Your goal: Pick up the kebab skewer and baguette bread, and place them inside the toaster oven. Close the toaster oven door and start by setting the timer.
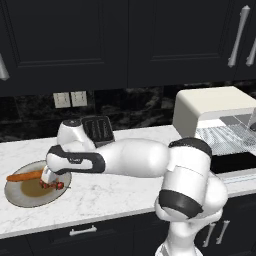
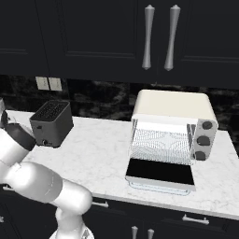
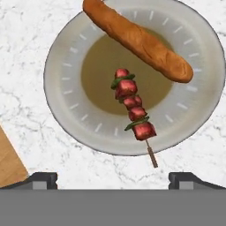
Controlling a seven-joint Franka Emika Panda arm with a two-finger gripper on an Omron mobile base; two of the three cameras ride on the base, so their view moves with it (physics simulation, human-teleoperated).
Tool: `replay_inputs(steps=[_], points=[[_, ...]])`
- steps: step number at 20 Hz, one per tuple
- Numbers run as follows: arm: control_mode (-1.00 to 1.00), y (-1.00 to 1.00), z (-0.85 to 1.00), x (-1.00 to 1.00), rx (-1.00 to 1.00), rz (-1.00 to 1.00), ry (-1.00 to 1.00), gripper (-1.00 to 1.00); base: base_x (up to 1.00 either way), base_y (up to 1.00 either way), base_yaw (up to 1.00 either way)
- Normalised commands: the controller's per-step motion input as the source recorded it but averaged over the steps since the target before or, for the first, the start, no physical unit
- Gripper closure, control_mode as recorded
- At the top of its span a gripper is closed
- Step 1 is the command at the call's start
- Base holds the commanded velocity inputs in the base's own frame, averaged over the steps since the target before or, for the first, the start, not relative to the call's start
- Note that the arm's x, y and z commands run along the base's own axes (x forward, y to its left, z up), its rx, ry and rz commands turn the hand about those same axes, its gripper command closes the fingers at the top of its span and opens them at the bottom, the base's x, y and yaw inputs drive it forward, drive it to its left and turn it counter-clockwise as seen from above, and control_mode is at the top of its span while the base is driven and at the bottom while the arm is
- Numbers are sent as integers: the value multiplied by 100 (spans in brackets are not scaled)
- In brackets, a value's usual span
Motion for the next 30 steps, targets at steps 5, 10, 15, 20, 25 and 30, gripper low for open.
replay_inputs(steps=[5,10,15,20,25,30], points=[[-100,16,-30,6,-16,1,0,-100,0,0,0],[-100,-1,-28,0,-3,0,-1,-100,0,0,0],[-100,-2,-52,26,-1,0,0,-100,0,0,0],[-100,-2,-61,50,-4,0,0,-100,0,0,0],[-100,34,-45,44,0,0,1,-100,0,0,0],[-100,60,-28,0,-1,0,0,-100,0,0,0]])
